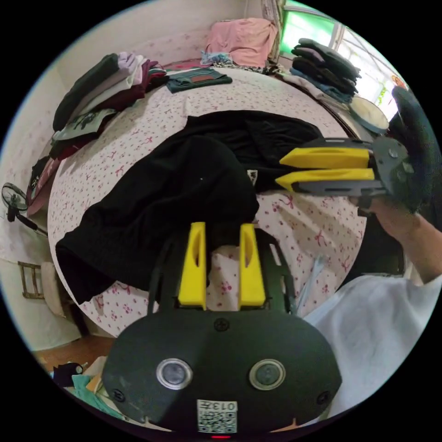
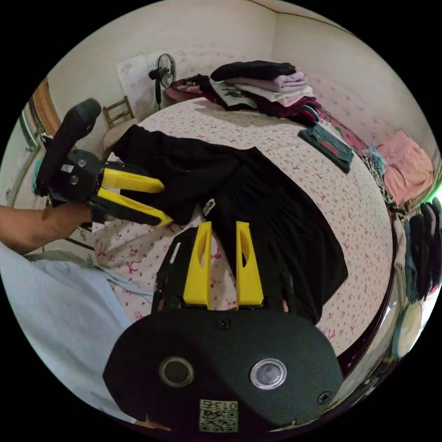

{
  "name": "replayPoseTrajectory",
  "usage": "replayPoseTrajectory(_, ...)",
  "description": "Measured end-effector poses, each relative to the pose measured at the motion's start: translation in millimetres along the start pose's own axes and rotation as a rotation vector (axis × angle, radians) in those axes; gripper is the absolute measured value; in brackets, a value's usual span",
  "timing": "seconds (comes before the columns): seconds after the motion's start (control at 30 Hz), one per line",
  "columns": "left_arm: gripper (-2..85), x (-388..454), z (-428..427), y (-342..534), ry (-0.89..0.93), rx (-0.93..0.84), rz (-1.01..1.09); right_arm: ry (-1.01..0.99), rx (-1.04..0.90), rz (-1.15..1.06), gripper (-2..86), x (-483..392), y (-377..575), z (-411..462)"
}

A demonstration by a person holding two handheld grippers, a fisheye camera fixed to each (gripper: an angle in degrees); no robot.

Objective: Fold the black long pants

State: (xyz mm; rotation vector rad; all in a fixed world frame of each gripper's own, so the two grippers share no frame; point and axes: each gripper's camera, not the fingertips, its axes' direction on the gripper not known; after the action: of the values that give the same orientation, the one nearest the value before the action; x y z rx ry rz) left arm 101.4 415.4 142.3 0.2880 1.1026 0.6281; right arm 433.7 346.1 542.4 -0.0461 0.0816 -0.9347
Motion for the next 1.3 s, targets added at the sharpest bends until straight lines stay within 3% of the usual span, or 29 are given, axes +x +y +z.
replayPoseTrajectory(0.13, 0.9, -24.0, -23.1, -4.0, 0.117, 0.054, -0.057, -0.021, -0.154, -0.040, 1.6, 7.4, -17.6, 32.0)
replayPoseTrajectory(0.2, 0.4, -38.5, -45.9, 4.0, 0.142, 0.113, -0.098, -0.091, -0.118, -0.001, 0.9, 20.1, -24.7, 22.2)
replayPoseTrajectory(0.37, 0.1, -67.7, -96.3, 15.5, 0.190, 0.258, -0.173, -0.536, 0.340, 0.103, 0.3, 69.8, -56.3, -58.6)
replayPoseTrajectory(0.43, 0.1, -83.6, -116.5, 16.0, 0.201, 0.317, -0.212, -0.734, 0.643, 0.071, 0.3, 90.9, -68.2, -102.4)
replayPoseTrajectory(0.57, 0.1, -146.8, -164.1, 31.5, 0.066, 0.469, -0.403, -0.575, 0.839, 0.237, 0.3, 122.4, -72.3, -121.2)
replayPoseTrajectory(0.63, 0.3, -185.5, -172.0, 43.6, 0.069, 0.496, -0.544, -0.381, 0.756, 0.542, 0.4, 163.2, -66.2, -102.4)
replayPoseTrajectory(0.7, 0.5, -220.9, -172.2, 61.3, 0.121, 0.483, -0.686, -0.306, 0.632, 0.616, 0.5, 185.1, -58.5, -83.9)
replayPoseTrajectory(0.83, 1.3, -213.2, -163.8, 76.7, 0.049, 0.443, -0.644, -0.234, 0.481, 0.632, 0.8, 192.0, -14.4, -53.9)
replayPoseTrajectory(0.97, 2.7, -168.1, -120.8, 80.3, 0.050, 0.272, -0.467, -0.216, 0.334, 0.658, 1.5, 184.5, 28.2, -24.9)
replayPoseTrajectory(1.03, 3.7, -140.3, -99.3, 74.3, 0.067, 0.190, -0.357, -0.211, 0.223, 0.623, 3.0, 169.8, 42.8, -6.6)
replayPoseTrajectory(1.1, 7.1, -101.6, -77.2, 57.0, -0.030, 0.084, -0.183, -0.198, 0.161, 0.561, 4.6, 152.9, 43.0, 4.8)
replayPoseTrajectory(1.23, 11.5, -66.2, -53.2, 29.3, -0.184, 0.017, -0.026, -0.116, 0.037, 0.280, 8.2, 99.2, 14.6, 28.5)
replayPoseTrajectory(1.3, 9.1, -63.1, -45.0, 15.2, -0.202, 0.006, -0.001, -0.072, -0.015, 0.154, 8.5, 76.7, 2.8, 40.5)
